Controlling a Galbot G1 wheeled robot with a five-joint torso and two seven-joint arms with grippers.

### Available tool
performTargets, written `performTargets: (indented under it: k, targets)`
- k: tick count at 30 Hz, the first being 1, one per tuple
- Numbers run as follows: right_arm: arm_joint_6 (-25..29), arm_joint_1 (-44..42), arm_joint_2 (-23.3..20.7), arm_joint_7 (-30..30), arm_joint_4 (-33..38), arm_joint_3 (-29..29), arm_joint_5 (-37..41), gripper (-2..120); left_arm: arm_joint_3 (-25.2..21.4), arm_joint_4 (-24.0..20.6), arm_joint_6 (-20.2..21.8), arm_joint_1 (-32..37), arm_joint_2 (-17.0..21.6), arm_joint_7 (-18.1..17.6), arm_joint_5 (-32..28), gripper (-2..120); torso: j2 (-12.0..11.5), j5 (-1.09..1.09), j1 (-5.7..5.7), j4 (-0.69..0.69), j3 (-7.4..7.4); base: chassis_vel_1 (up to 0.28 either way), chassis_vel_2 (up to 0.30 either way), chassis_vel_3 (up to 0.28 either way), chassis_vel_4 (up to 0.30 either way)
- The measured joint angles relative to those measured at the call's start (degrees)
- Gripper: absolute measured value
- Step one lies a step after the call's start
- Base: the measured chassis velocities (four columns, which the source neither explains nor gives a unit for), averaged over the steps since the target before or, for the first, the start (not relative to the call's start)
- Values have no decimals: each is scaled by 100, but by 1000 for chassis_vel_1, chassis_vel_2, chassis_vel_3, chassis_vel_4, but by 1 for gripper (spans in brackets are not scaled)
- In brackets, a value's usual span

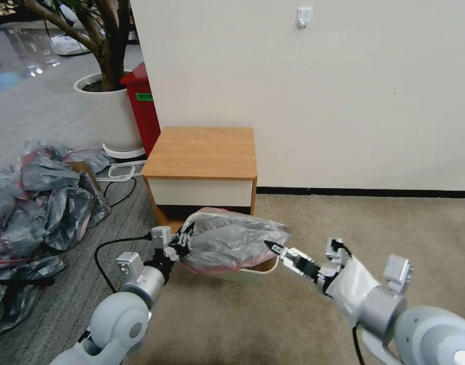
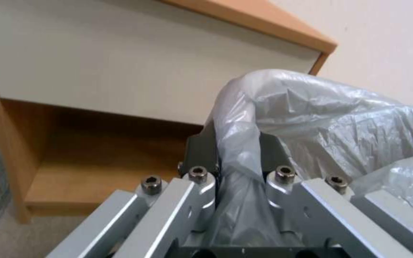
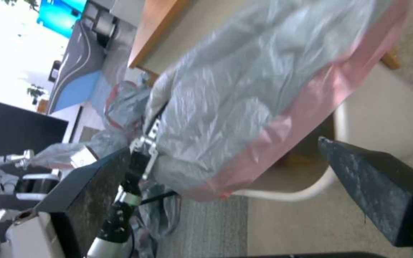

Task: Pick up the garbage bag from the table and place it over the trash can.

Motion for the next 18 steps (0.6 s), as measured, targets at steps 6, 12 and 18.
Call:
performTargets:
  k: [6,12,18]
  targets:
    - [19,23,106,-157,-12,-387,-675,100,23,-106,-25,8,19,-1,18,9,0,0,0,0,0,0,0,0,0]
    - [21,34,102,-168,-16,-426,-860,100,21,-122,-38,9,37,18,72,9,0,1,0,0,0,0,0,0,0]
    - [48,21,85,-94,-19,-478,-912,100,19,-124,-96,2,46,83,193,9,0,1,0,0,0,0,0,0,0]
